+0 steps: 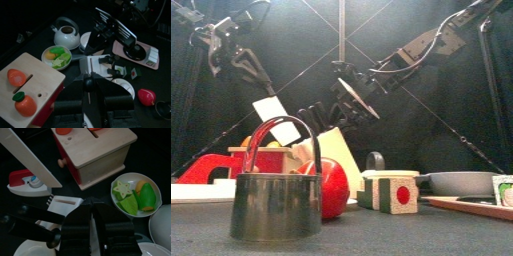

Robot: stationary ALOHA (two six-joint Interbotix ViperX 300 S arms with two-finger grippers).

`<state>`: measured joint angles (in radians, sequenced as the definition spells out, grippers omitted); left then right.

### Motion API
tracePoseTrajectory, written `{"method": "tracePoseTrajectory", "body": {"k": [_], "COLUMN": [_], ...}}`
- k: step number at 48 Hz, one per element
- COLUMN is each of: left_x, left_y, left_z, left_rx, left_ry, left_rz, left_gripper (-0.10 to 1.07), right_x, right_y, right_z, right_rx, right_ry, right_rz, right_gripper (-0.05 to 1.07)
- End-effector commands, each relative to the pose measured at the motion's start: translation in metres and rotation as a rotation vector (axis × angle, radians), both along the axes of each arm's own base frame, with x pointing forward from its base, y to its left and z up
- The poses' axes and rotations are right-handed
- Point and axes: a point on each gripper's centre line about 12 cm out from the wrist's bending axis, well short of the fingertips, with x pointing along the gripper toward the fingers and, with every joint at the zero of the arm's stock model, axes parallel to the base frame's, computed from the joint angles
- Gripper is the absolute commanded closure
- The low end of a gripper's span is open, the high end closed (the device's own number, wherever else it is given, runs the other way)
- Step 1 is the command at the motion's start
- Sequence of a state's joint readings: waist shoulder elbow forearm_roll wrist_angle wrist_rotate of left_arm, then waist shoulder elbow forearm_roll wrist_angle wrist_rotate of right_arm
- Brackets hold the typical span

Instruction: Grab cleaver with both hands

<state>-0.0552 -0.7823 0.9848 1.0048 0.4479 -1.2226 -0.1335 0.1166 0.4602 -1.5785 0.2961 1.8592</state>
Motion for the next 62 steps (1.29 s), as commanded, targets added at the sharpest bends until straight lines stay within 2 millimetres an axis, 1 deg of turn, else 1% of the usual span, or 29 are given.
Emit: {"method": "tracePoseTrajectory", "body": {"k": [1, 5, 9, 16, 21, 24, 33, 38, 43, 48, 53, 57, 62], "left_x": [0.000, -0.003, -0.002, 0.001, 0.003, 0.004, 0.013, 0.019, 0.024, 0.028, 0.032, 0.036, 0.038], "left_y": [-0.008, -0.012, -0.017, -0.031, -0.042, -0.049, -0.066, -0.069, -0.069, -0.072, -0.073, -0.077, -0.080], "left_z": [0.025, 0.031, 0.032, 0.035, 0.038, 0.037, 0.013, -0.003, -0.010, -0.007, 0.004, 0.016, 0.023], "left_rx": [0.008, 0.009, 0.014, 0.037, 0.056, 0.068, 0.130, 0.160, 0.187, 0.228, 0.257, 0.273, 0.292], "left_ry": [-0.074, -0.091, -0.098, -0.129, -0.162, -0.178, -0.142, -0.088, -0.055, -0.057, -0.085, -0.123, -0.145], "left_rz": [-0.044, -0.061, -0.090, -0.192, -0.275, -0.333, -0.492, -0.523, -0.535, -0.561, -0.573, -0.605, -0.626], "left_gripper": [0.59, 0.59, 0.59, 0.59, 0.59, 0.59, 0.59, 0.59, 0.59, 0.59, 0.59, 0.59, 0.59], "right_x": [-0.005, -0.010, -0.018, -0.033, -0.046, -0.050, -0.062, -0.070, -0.074, -0.076, -0.076, -0.074, -0.073], "right_y": [0.001, 0.002, 0.005, 0.015, 0.027, 0.038, 0.077, 0.098, 0.113, 0.123, 0.132, 0.136, 0.138], "right_z": [0.030, 0.039, 0.055, 0.076, 0.086, 0.091, 0.094, 0.097, 0.097, 0.095, 0.087, 0.077, 0.075], "right_rx": [-0.020, -0.023, -0.028, -0.034, -0.056, -0.075, -0.118, -0.122, -0.121, -0.105, -0.057, 0.008, 0.043], "right_ry": [-0.065, -0.085, -0.120, -0.166, -0.187, -0.197, -0.203, -0.215, -0.220, -0.217, -0.203, -0.175, -0.173], "right_rz": [0.004, 0.007, 0.009, 0.031, 0.069, 0.110, 0.236, 0.298, 0.342, 0.367, 0.378, 0.374, 0.363], "right_gripper": [0.65, 0.65, 0.65, 0.65, 0.65, 0.65, 0.65, 0.65, 0.64, 0.64, 0.64, 0.64, 0.64]}}
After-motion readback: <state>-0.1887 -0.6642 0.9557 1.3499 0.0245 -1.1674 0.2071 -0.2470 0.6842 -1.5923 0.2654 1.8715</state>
